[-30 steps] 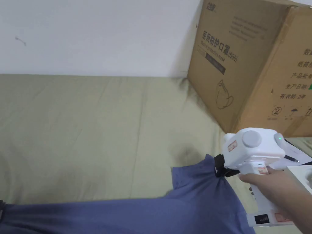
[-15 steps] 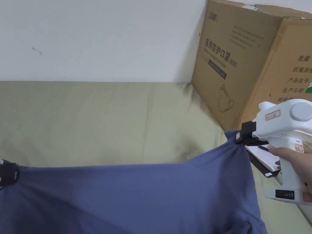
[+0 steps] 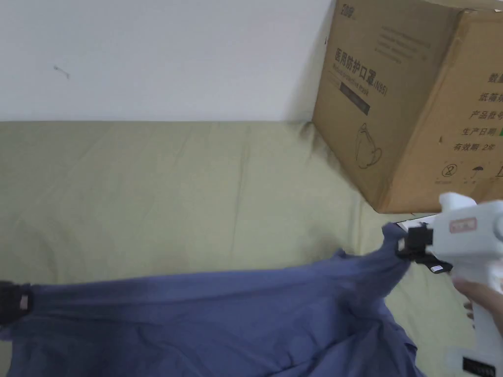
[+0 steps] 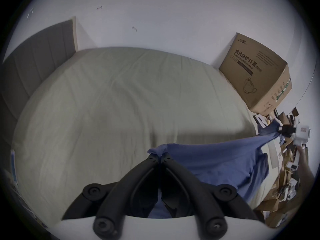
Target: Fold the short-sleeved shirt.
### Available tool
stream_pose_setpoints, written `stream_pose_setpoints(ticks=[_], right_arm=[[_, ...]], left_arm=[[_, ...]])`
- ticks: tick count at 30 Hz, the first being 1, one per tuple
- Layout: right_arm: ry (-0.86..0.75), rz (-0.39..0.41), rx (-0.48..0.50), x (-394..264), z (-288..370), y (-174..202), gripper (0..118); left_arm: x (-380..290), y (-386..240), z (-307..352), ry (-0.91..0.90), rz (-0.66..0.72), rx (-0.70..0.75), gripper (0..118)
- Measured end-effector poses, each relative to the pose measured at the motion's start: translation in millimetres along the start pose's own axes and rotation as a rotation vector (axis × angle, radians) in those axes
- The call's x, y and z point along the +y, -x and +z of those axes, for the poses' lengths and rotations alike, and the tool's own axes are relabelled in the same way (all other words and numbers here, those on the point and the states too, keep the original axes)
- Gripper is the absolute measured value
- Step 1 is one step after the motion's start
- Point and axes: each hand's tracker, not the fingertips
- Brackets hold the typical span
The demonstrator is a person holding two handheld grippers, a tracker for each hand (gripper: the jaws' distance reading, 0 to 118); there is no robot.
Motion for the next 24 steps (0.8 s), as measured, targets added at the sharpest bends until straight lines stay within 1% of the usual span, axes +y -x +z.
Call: stream_pose_setpoints(ticks=[3, 6, 8, 12, 14, 16, 17, 18, 19, 20, 21, 22, 23, 24], right_arm=[[0.026, 0.002, -0.017, -52.6, 25.2, -18.4, 0], [0.057, -0.025, -0.020, -99.2, 46.5, -35.4, 0], [0.086, -0.045, -0.048, -122.8, 49.9, -44.6, 0], [0.167, -0.135, -0.095, -154.2, 33.6, -57.1, 0], [0.179, -0.109, -0.115, -158.8, 16.0, -63.4, 0], [0.185, -0.045, -0.158, -159.8, 5.3, -56.7, 1], [0.194, -0.020, -0.176, -159.9, 1.5, -51.4, 3], [0.202, 0.004, -0.193, -160.1, -1.7, -45.9, 9], [0.208, 0.029, -0.210, -159.7, -3.6, -41.0, 19], [0.195, 0.046, -0.222, -159.4, -2.4, -37.6, 42], [0.177, 0.066, -0.241, -158.3, 0.7, -35.5, 72], [0.158, 0.074, -0.249, -158.4, 5.6, -34.9, 103], [0.144, 0.070, -0.249, -156.2, 12.4, -35.4, 118], [0.125, 0.060, -0.245, -152.8, 22.3, -35.5, 115]], left_arm=[[-50.2, 5.5, 26.5, 0.021, 0.006, -0.032, 0], [-95.3, 8.3, 48.4, 0.045, 0.020, -0.051, 0], [-120.1, 10.5, 53.0, 0.091, 0.049, -0.064, 0], [-152.2, 10.8, 43.5, 0.155, 0.063, -0.025, 0], [-157.5, 14.3, 35.4, 0.166, 0.068, -0.032, 0], [-158.3, 15.6, 32.4, 0.158, 0.077, -0.025, 2], [-158.6, 15.7, 31.7, 0.155, 0.077, -0.019, 7], [-158.1, 14.2, 31.2, 0.154, 0.071, -0.005, 16], [-158.0, 12.7, 30.7, 0.159, 0.054, 0.007, 24], [-158.0, 12.8, 31.1, 0.160, 0.044, 0.006, 37], [-157.3, 12.5, 34.5, 0.157, 0.043, 0.000, 52], [-154.6, 11.9, 38.9, 0.156, 0.042, 0.002, 74], [-151.4, 9.7, 44.3, 0.155, 0.040, -0.001, 104], [-148.6, 7.5, 51.7, 0.146, 0.033, 0.016, 115]])
